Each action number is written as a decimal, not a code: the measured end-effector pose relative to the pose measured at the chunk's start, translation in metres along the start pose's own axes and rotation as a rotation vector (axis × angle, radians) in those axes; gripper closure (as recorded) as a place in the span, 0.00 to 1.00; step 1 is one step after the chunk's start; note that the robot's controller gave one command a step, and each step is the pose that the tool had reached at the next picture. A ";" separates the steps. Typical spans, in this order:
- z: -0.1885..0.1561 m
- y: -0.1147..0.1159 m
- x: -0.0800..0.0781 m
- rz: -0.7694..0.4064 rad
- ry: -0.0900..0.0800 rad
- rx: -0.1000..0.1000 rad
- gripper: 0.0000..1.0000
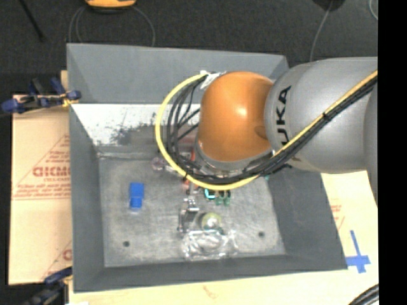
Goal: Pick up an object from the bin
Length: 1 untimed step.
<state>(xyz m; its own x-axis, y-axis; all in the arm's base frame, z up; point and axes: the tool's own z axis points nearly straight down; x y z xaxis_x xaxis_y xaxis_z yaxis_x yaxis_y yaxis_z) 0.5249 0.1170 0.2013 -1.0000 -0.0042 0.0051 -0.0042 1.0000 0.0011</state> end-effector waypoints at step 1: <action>0.129 0.056 -0.082 -0.344 -0.013 0.003 0.00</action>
Offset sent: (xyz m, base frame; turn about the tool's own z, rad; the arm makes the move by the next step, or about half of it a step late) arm 0.0777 0.0585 -0.1313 -0.3463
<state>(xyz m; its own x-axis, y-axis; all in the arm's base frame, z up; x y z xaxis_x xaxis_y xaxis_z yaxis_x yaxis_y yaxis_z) 0.6063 0.1740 0.0719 -0.9400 -0.3410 -0.0080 -0.3410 0.9401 -0.0020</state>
